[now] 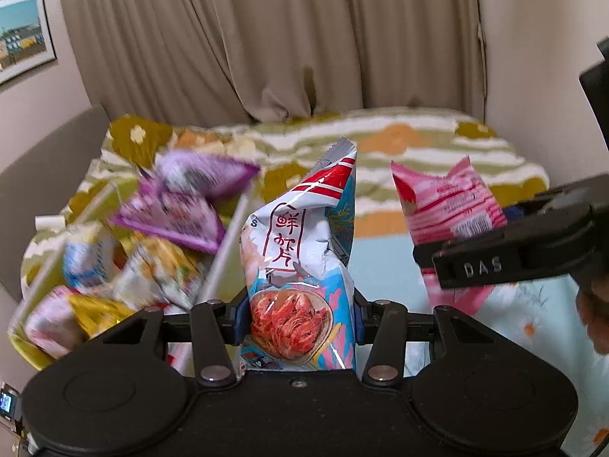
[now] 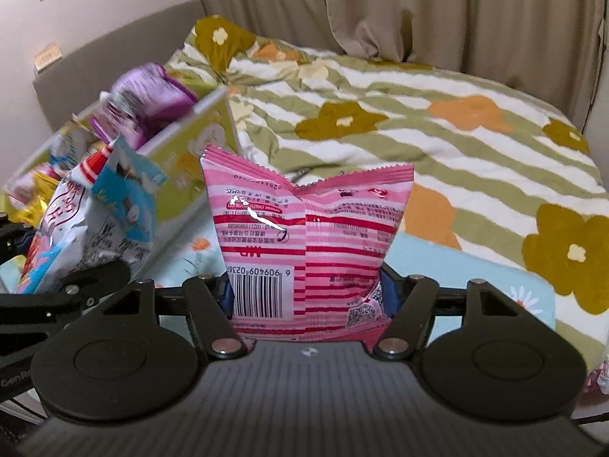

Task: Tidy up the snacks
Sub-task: 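Carry both bags into the cardboard box and open both tools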

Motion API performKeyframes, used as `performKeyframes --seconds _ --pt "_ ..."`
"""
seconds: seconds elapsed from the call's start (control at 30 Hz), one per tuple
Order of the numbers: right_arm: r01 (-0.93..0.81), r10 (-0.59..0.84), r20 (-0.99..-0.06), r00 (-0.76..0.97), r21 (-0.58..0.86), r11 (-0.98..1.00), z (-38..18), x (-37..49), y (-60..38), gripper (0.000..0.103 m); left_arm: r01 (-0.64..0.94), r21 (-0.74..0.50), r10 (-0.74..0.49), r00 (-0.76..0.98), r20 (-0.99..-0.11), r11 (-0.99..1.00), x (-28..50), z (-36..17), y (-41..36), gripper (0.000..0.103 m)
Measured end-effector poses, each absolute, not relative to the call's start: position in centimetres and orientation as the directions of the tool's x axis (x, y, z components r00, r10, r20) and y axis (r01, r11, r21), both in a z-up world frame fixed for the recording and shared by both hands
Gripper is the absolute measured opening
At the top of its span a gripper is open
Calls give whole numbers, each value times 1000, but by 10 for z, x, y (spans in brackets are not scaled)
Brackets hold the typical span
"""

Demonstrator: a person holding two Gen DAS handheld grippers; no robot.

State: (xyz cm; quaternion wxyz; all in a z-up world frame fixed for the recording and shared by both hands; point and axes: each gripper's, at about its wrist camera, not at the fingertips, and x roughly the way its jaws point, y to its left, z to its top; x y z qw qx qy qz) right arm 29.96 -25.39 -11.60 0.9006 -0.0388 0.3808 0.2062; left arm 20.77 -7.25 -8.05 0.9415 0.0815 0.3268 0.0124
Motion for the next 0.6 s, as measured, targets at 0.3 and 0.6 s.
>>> performKeyframes --seconds 0.3,0.6 --pt "-436 413 -613 674 121 892 -46 276 -227 82 -36 172 118 858 -499 984 192 -16 -30 52" --pt "-461 465 -541 701 153 874 -3 275 -156 82 -28 184 111 881 -461 983 209 14 48 52"
